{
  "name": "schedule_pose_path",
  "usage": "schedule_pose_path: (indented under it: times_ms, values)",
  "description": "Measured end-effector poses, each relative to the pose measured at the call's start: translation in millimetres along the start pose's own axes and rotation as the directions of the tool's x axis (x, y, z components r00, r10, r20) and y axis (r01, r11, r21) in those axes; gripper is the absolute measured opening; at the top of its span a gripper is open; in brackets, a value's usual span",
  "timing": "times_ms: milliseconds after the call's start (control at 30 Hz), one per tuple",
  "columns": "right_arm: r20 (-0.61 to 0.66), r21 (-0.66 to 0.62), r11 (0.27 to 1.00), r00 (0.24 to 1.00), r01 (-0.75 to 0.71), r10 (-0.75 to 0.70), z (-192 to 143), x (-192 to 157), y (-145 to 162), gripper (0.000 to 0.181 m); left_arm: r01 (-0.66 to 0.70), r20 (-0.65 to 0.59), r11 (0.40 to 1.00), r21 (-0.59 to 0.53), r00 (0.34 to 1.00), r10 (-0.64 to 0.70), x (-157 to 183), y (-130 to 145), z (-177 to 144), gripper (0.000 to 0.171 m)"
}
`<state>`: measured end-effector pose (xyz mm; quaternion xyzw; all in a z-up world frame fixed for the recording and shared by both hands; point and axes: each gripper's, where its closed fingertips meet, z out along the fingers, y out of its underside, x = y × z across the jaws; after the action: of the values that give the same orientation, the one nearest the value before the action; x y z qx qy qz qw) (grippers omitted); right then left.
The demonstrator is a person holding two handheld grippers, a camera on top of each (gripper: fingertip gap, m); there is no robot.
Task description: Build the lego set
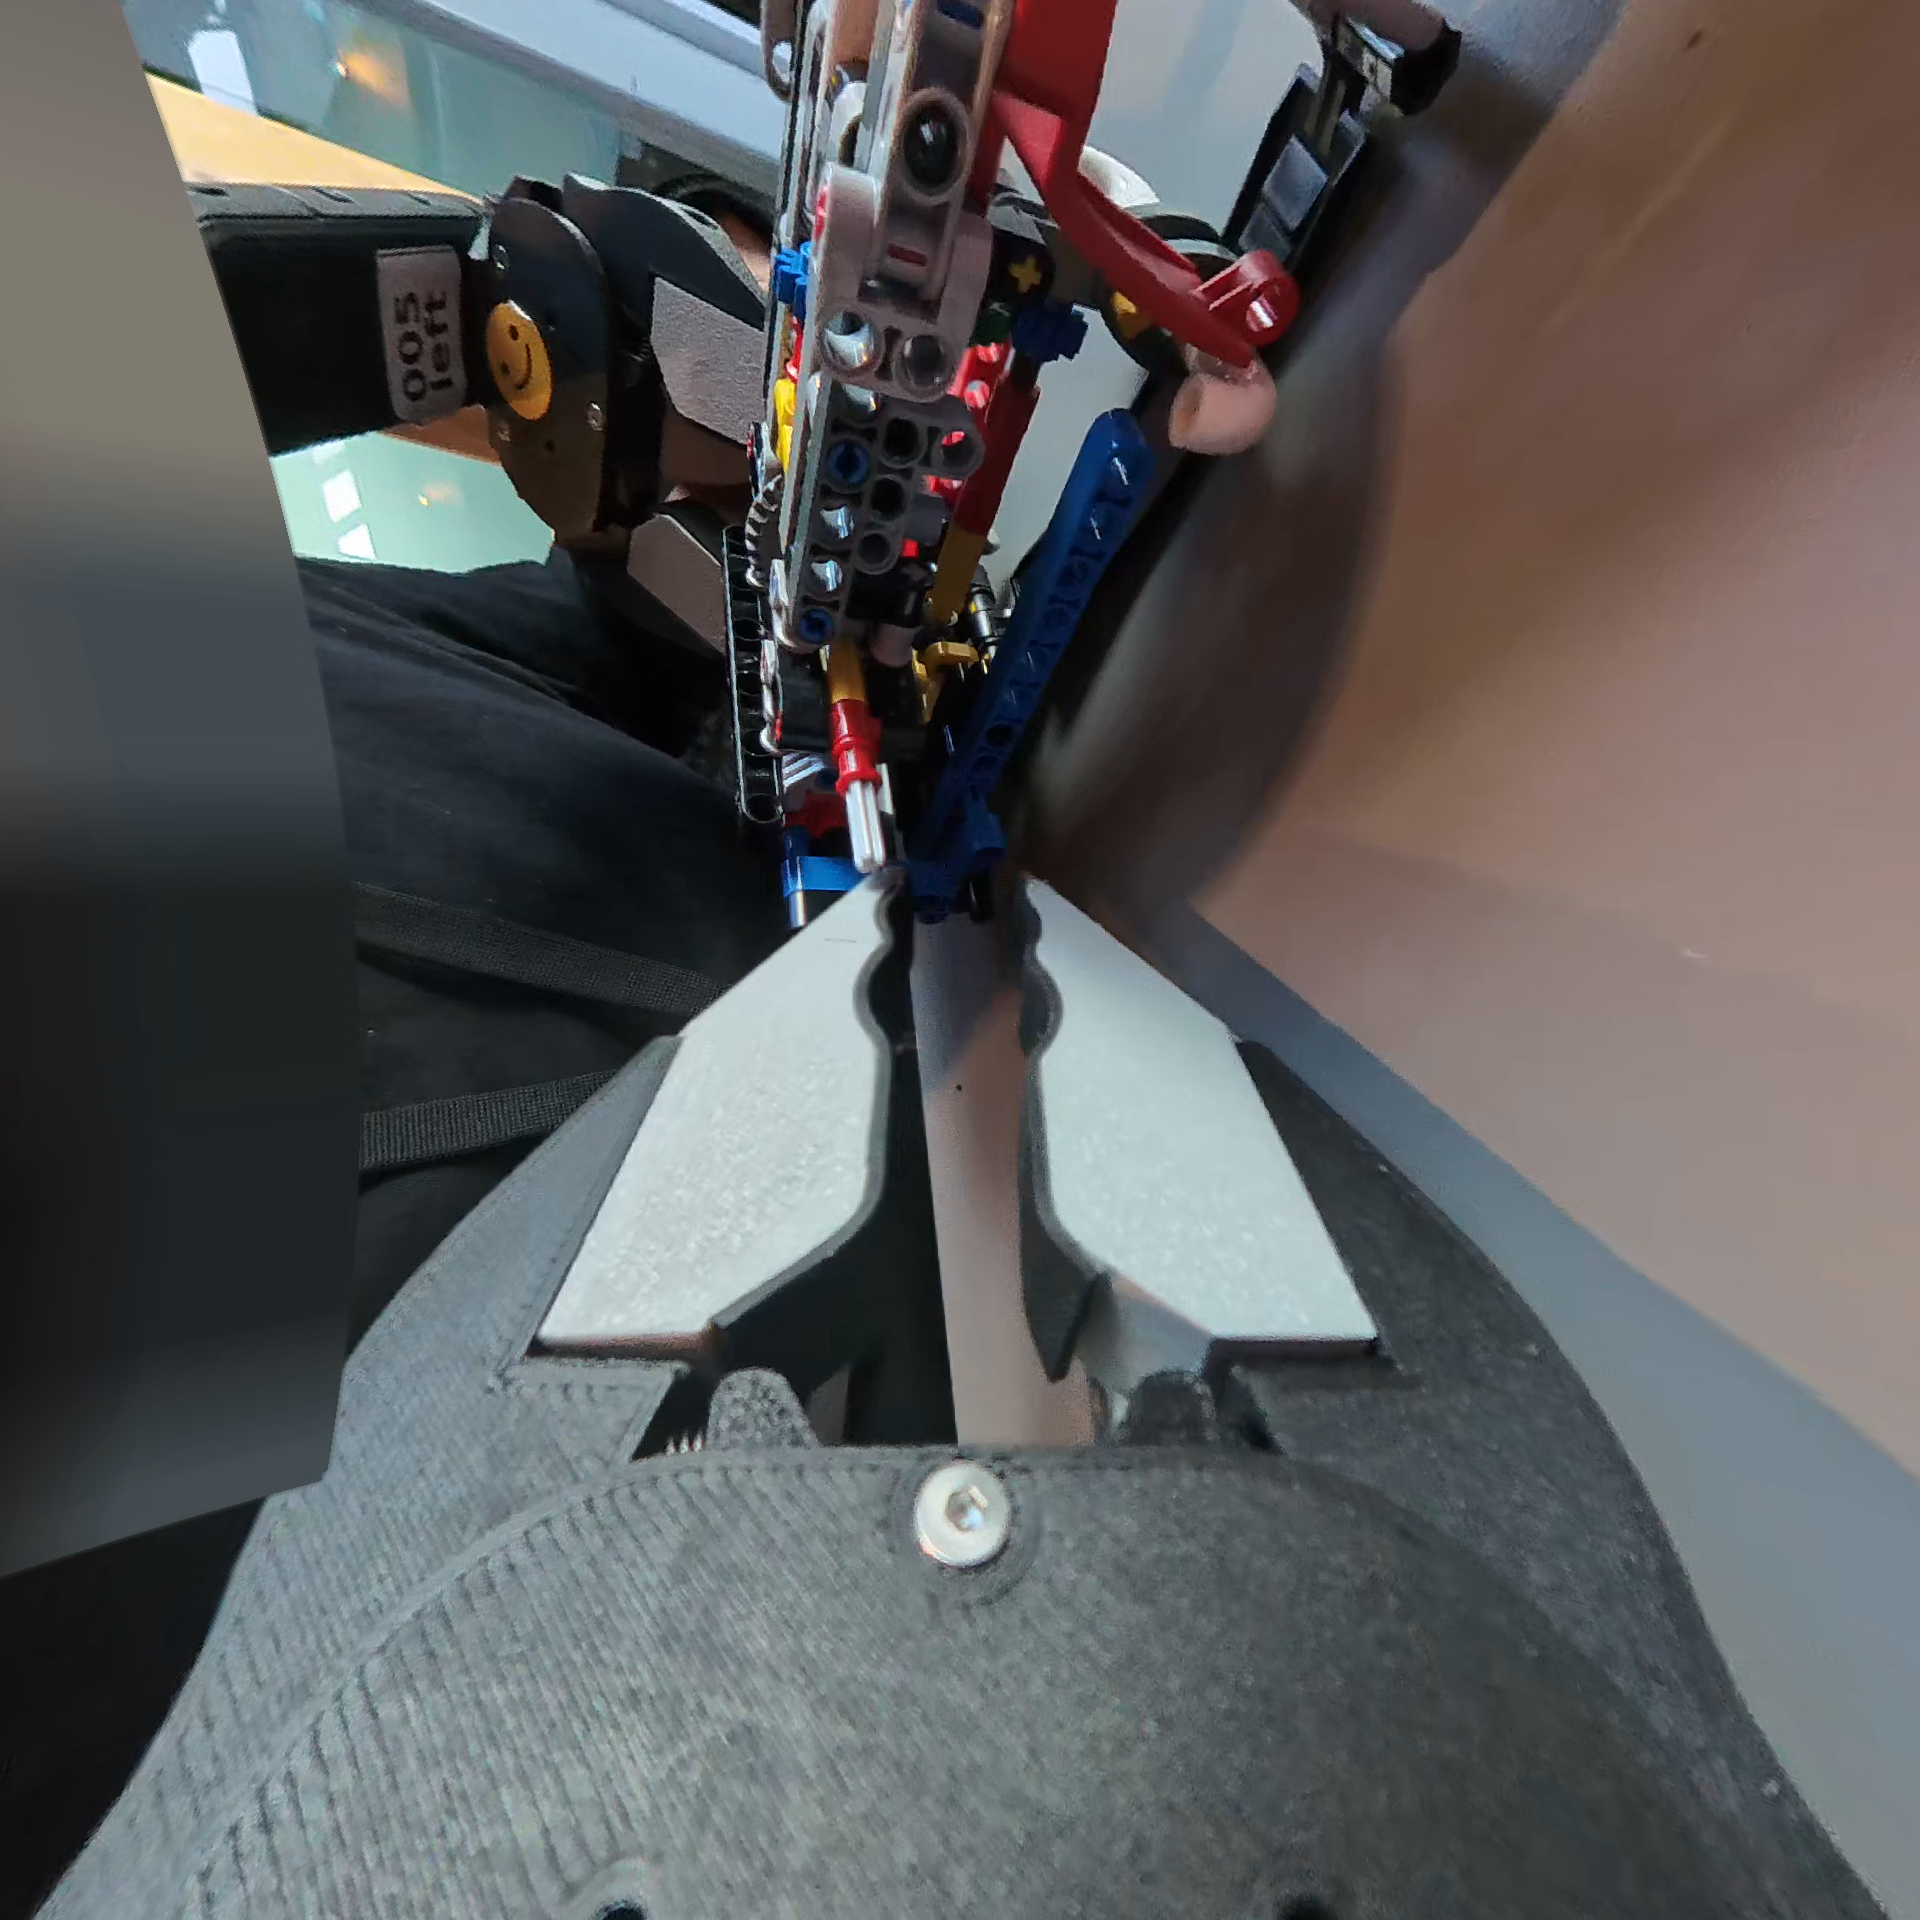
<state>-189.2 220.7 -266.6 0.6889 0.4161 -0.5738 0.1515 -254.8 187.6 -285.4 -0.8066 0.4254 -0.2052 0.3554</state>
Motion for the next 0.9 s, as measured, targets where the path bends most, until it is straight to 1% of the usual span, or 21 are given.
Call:
schedule_pose_path:
  times_ms: [33, 67, 200, 300, 600, 900]
  values:
    - [-0.006, 0.006, 1.000, 1.000, 0.003, -0.003, 0.1, 1.5, -1.1, 0.004, 0.000, 0.001, 1.000, -0.003, 1.000, 0.000, 0.2, -0.2, 0.6, 0.041]
    - [-0.017, 0.004, 1.000, 1.000, 0.007, -0.007, 0.9, 3.4, -1.7, 0.000, -0.002, 0.003, 1.000, -0.004, 1.000, 0.002, 0.5, -0.5, 0.9, 0.041]
    - [-0.034, -0.015, 1.000, 0.999, 0.025, -0.026, 5.3, 4.3, -0.1, 0.000, -0.015, 0.016, 1.000, -0.021, 1.000, 0.016, -1.0, 2.0, 2.0, 0.041]
    - [-0.020, 0.000, 1.000, 1.000, 0.009, -0.009, 5.2, 3.7, 0.3, 0.000, -0.025, 0.019, 0.999, -0.021, 0.999, 0.025, 0.3, 2.2, 1.4, 0.041]
    - [-0.034, 0.044, 0.999, 0.999, 0.028, -0.027, 7.6, 4.5, -1.4, 0.000, -0.011, 0.005, 0.999, -0.032, 1.000, 0.011, -3.1, 4.2, 1.7, 0.041]
    - [-0.063, 0.036, 0.998, 0.997, 0.054, -0.052, 9.5, 6.2, -1.0, 0.000, -0.002, 0.002, 0.999, -0.032, 1.000, 0.002, -2.6, 4.1, 1.1, 0.041]
